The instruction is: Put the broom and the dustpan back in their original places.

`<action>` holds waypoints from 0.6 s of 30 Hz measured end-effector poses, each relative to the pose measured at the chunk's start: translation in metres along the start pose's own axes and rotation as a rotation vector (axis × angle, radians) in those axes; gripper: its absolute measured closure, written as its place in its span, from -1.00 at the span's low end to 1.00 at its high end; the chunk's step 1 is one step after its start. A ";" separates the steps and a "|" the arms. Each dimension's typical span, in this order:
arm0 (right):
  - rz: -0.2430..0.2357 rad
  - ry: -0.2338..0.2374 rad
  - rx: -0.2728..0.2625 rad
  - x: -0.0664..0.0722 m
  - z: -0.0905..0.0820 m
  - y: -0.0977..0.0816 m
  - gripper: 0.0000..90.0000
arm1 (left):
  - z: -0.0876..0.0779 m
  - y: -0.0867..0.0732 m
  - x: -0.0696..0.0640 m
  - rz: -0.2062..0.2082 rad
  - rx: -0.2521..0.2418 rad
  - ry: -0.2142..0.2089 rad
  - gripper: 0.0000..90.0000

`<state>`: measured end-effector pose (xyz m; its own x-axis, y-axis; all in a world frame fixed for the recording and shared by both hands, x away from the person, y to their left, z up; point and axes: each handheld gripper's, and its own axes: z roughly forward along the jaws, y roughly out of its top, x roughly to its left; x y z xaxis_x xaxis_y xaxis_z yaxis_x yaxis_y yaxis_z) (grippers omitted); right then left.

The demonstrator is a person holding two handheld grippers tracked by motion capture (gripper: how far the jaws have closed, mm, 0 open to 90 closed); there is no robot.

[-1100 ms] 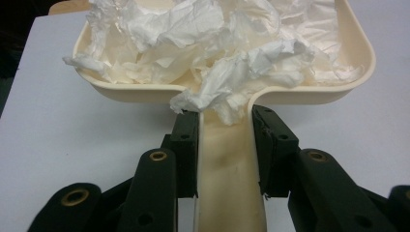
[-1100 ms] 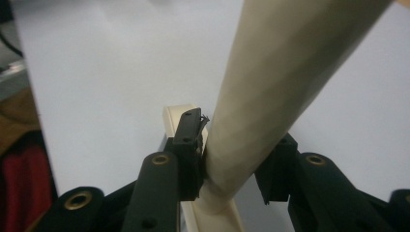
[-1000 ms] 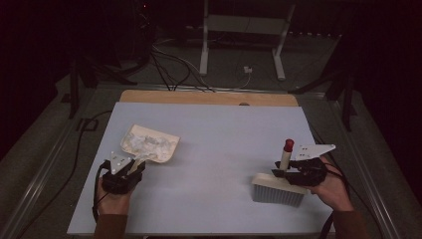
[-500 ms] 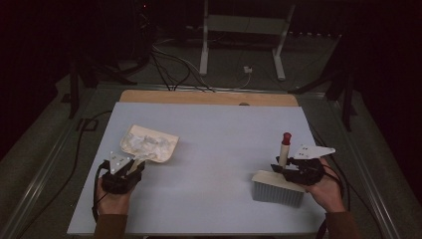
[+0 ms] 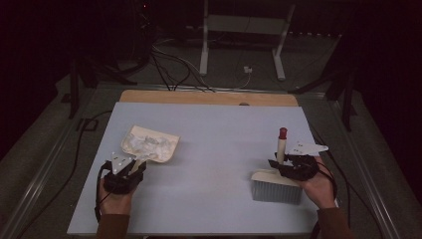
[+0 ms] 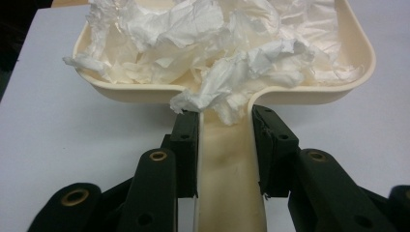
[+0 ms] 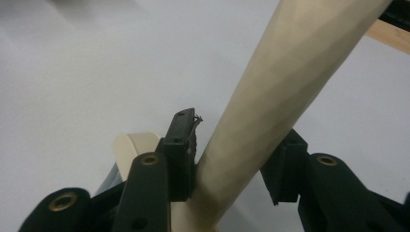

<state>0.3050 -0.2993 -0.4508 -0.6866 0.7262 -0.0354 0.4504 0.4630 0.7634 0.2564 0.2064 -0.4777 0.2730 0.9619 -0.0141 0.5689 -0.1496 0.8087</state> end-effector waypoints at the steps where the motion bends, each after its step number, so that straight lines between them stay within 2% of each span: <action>1: 0.005 -0.001 0.001 0.000 0.001 0.000 0.34 | 0.001 0.000 -0.001 0.000 0.001 -0.002 0.48; 11: 0.002 -0.040 0.019 -0.003 0.013 0.002 0.32 | 0.005 -0.001 -0.006 -0.002 0.007 -0.001 0.48; 18: 0.004 -0.060 0.062 -0.006 0.027 0.003 0.29 | 0.009 -0.001 -0.008 -0.010 0.008 0.003 0.48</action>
<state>0.3258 -0.2879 -0.4654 -0.6497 0.7567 -0.0722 0.4889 0.4887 0.7226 0.2603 0.1966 -0.4837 0.2652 0.9640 -0.0201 0.5779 -0.1422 0.8037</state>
